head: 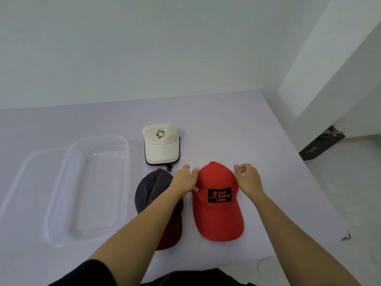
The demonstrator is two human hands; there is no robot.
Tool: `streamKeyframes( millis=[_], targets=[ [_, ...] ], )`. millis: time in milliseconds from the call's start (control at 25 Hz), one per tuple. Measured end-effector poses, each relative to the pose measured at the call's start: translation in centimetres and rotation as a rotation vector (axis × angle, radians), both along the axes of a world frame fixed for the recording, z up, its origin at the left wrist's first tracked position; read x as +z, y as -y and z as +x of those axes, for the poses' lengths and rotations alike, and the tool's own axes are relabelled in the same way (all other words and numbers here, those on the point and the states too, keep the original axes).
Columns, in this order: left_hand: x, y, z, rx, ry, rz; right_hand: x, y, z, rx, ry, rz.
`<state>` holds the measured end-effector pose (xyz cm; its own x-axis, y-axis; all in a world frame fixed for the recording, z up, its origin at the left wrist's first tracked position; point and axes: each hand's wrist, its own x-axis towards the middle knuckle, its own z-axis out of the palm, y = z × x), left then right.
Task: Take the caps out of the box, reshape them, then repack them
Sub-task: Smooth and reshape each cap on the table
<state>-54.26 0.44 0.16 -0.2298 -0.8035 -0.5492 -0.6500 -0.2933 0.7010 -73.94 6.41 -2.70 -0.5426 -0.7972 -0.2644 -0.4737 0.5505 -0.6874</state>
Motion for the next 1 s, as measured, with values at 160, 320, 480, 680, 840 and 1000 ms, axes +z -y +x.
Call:
streamKeyframes(
  millis=[160, 320, 480, 680, 840, 1000],
  targets=[
    [3.2, 2.0, 4.2, 0.096, 0.012, -0.181, 3.8, 1.6, 3.5, 0.071, 0.03, -0.271],
    [3.8, 3.1, 9.7, 0.204, 0.061, -0.19, 5.7, 2.7, 9.2, 0.405, 0.089, -0.185],
    [2.4, 2.3, 12.9, 0.206, 0.101, 0.014, 3.7, 3.7, 14.2, 0.555, 0.275, 0.261],
    [0.4, 0.3, 13.1, 0.222, -0.06, 0.218, 0.7, 3.5, 17.0, 0.324, 0.524, 0.353],
    [-0.2, -0.4, 13.7, 0.243, -0.136, 0.182, 0.3, 3.3, 16.8, 0.166, 0.642, 0.327],
    [-0.6, -0.6, 14.1, 0.272, -0.145, 0.176, 0.8, 3.4, 16.7, 0.227, 0.545, 0.322]
  ],
)
